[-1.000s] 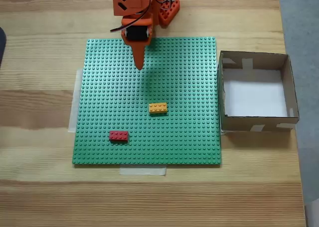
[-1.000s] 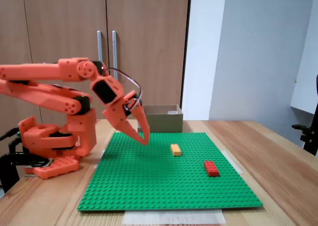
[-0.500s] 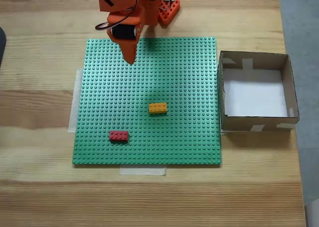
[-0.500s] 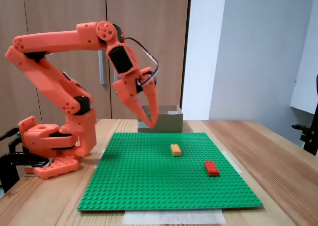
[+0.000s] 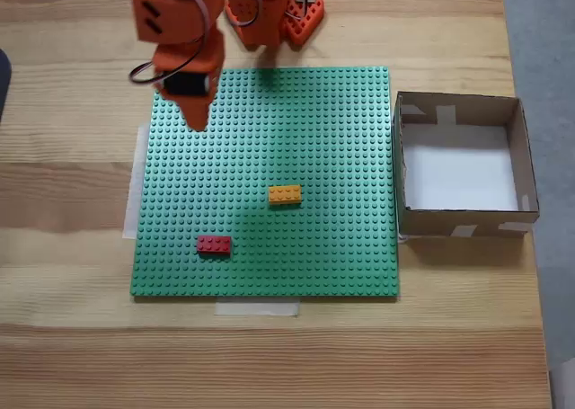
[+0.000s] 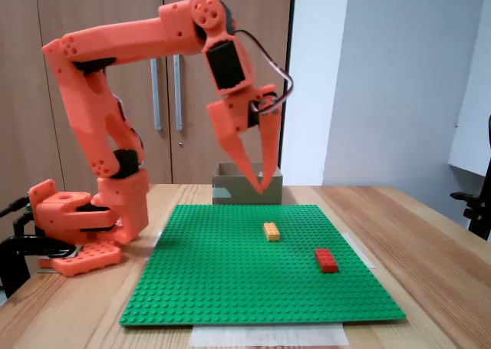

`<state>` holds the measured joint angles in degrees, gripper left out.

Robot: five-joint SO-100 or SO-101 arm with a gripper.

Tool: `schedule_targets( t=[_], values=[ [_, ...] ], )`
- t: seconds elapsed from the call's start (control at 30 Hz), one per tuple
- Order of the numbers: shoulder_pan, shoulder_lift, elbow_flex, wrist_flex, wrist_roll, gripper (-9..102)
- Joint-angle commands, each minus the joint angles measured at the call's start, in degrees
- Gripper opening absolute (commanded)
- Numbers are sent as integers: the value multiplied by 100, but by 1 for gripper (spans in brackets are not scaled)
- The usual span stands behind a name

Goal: Pick the red lego block and put it in the box.

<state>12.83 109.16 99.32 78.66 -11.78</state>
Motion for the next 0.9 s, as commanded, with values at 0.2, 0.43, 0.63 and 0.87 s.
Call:
schedule_targets(
  t=[0.2,0.43,0.63,0.87],
  values=[
    [-26,-1257,-1600,378,-448,0],
    [-88,-2276,-2813,703,-501,16],
    [-185,-2786,-3401,976,-387,25],
    [-264,-3173,-3489,1020,-352,27]
  ],
)
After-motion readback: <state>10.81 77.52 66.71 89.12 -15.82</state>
